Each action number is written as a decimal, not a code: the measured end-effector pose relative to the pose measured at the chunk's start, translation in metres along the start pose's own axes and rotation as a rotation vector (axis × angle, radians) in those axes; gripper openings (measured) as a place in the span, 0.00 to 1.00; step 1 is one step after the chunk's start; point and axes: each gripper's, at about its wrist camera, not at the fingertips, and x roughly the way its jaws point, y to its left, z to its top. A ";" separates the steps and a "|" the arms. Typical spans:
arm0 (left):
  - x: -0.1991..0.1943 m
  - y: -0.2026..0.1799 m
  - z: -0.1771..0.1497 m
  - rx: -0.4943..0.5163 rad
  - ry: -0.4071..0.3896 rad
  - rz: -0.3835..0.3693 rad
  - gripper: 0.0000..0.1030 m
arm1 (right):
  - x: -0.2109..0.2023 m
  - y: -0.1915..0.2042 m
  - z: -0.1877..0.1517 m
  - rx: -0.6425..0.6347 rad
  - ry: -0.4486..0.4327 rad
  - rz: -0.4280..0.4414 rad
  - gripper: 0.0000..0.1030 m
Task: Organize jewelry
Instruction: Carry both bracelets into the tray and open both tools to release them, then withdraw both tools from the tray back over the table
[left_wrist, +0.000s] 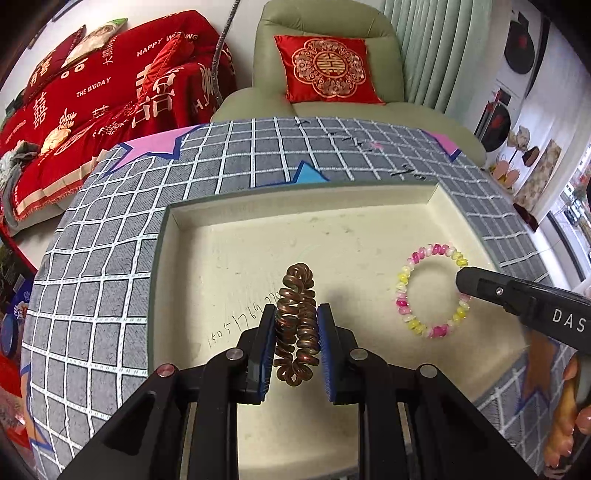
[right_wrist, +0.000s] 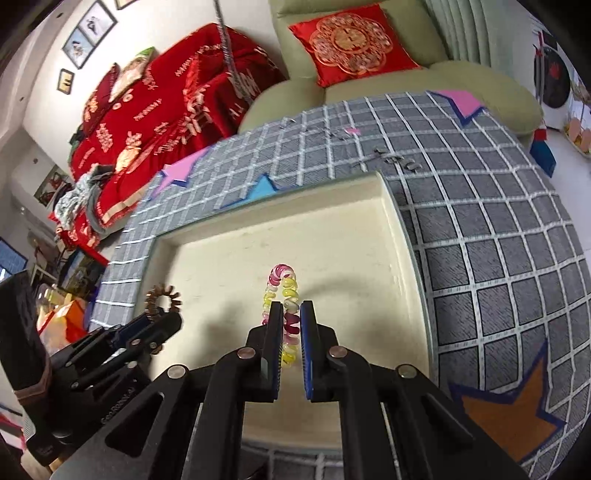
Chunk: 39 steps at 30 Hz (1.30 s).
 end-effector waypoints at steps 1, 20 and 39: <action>0.002 -0.001 -0.001 0.004 0.000 0.003 0.32 | 0.004 -0.002 -0.001 0.000 0.005 -0.009 0.09; -0.001 0.000 -0.003 -0.004 -0.021 0.078 0.77 | 0.015 0.000 -0.006 -0.050 0.015 -0.095 0.65; -0.123 0.012 -0.062 0.001 -0.133 0.041 1.00 | -0.100 0.002 -0.042 0.008 -0.199 0.032 0.84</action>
